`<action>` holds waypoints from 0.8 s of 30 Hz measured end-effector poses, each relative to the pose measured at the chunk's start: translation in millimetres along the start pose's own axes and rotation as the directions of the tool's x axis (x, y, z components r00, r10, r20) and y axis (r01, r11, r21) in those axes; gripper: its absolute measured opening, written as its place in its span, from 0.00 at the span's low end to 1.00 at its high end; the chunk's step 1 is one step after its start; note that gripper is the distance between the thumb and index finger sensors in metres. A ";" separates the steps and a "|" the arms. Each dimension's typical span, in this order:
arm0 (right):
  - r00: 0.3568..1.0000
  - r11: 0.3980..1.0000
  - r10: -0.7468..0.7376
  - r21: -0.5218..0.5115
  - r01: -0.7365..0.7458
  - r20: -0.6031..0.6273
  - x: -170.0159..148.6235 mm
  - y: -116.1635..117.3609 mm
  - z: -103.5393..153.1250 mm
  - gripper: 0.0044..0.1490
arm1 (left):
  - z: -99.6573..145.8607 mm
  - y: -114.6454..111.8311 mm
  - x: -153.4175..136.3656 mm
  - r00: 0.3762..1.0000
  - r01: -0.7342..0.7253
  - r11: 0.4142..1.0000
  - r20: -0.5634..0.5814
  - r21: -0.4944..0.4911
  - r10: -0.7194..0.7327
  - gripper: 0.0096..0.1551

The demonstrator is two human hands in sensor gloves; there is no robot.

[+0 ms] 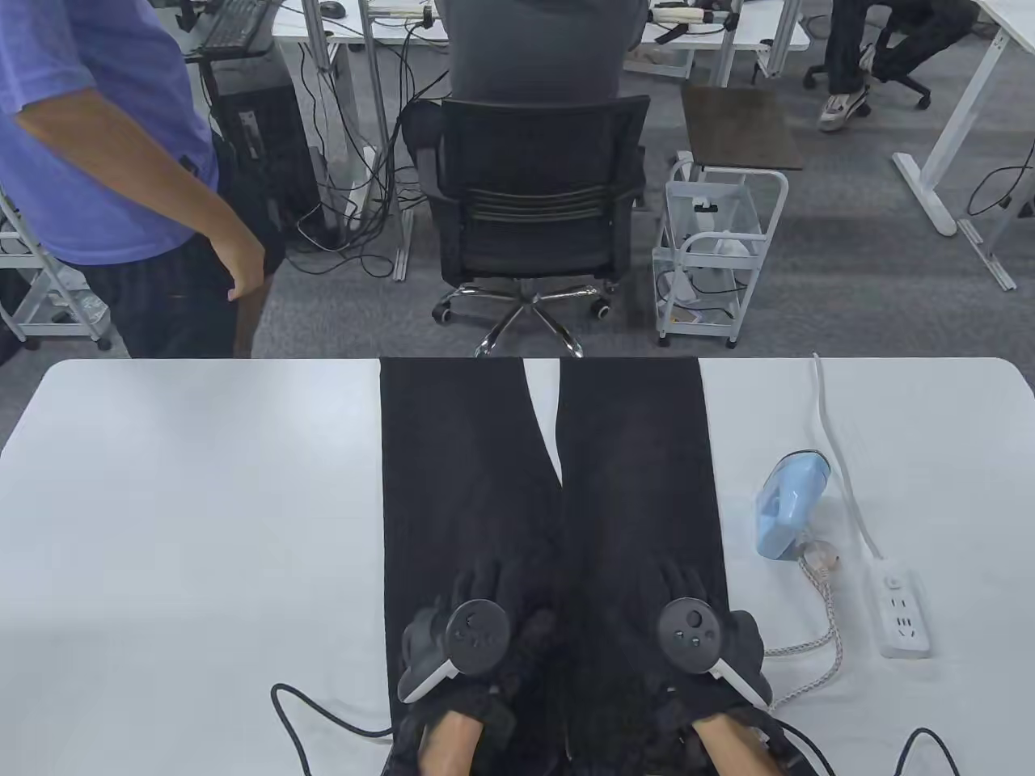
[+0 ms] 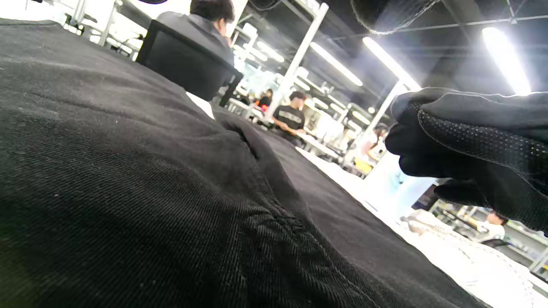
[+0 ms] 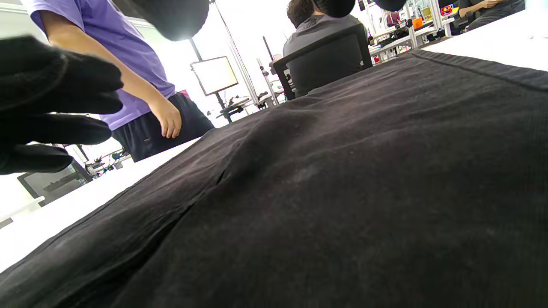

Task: Iron trousers with electric iron on table

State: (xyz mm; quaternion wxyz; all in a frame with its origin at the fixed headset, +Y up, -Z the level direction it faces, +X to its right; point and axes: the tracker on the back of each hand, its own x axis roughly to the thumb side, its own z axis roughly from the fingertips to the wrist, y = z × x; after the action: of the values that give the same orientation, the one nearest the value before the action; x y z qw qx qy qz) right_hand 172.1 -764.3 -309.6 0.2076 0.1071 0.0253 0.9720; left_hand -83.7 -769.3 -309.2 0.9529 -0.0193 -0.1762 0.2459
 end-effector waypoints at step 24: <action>0.998 0.990 -0.068 -0.123 0.068 0.010 0.2 -46.0 15.7 0.50 | -2.5 -1.5 10.3 0.999 -0.005 0.999 0.047 -0.035 0.006 0.49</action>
State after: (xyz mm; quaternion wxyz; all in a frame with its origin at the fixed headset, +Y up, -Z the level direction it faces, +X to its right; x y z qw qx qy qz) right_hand 193.7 -722.2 -298.6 0.2470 0.0960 -0.0319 0.9637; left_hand -73.8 -765.5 -308.0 0.9473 -0.0306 -0.2030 0.2459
